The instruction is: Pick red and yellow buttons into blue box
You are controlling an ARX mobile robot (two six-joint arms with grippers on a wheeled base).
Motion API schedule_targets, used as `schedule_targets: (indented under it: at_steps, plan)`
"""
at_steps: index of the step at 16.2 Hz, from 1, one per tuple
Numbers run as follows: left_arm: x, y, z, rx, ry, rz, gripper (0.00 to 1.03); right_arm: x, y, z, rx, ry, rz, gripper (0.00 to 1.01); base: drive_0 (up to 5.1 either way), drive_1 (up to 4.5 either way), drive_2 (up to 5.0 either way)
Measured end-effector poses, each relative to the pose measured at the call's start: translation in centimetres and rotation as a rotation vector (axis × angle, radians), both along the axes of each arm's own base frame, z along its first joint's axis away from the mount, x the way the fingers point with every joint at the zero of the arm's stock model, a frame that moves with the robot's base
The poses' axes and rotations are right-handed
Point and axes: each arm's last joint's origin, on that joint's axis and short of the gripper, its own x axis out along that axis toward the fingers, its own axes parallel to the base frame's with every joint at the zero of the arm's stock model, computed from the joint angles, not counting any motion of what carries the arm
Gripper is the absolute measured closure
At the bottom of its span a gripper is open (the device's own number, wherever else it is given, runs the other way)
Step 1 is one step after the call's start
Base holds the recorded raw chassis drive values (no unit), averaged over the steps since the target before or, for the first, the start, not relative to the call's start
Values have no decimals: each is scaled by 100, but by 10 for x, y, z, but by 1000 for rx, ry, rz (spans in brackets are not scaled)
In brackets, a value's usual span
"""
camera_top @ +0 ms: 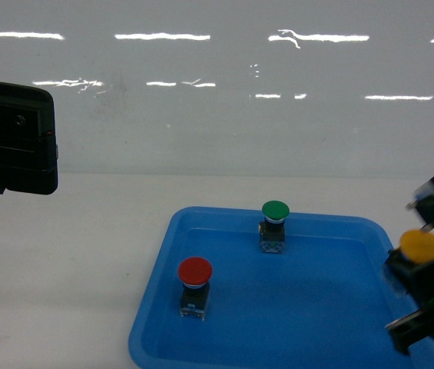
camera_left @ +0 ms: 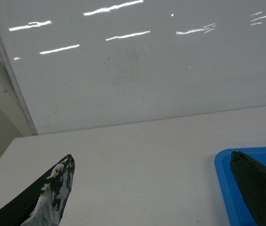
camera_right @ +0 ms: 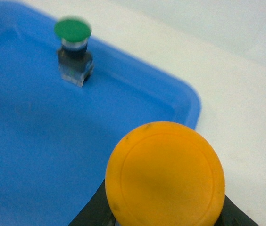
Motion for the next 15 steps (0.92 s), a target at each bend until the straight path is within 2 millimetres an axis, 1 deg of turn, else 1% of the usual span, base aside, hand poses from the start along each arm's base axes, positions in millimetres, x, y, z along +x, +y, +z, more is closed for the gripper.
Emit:
schedule_targets:
  at_steps: [1,2,3,4,5,6,9,10,12,13,15]
  plan:
    - [0,0,0,0,0,-1,5,-14,-13,31,72,-100,-58,76,0,0,0]
    - [0,0,0,0,0,0,5,-46,-23,60,156,-192,-133,76,0,0,0]
    - [0,0,0,0,0,0,5,-78,-20,72,188,-226,-163,76,0,0,0]
    - [0,0,0,0,0,0,5,-89,-16,73,190,-228,-151,76,0,0,0]
    - [0,0,0,0,0,0,5,-104,-12,75,190,-225,-136,76,0,0,0]
    - [0,0,0,0,0,-1,5,-114,-11,76,186,-219,-132,76,0,0,0]
    - [0,0,0,0,0,0,5,-140,-13,83,174,-222,-144,76,0,0,0]
    - [0,0,0,0,0,0,5,-146,-15,85,174,-232,-152,76,0,0,0]
    - [0,0,0,0,0,0,5,-166,-18,89,166,-244,-149,76,0,0,0]
    - [0,0,0,0,0,0,5,-174,-19,89,153,-256,-139,76,0,0,0]
    - [0,0,0,0,0,0,5,-175,-21,91,134,-280,-173,76,0,0,0]
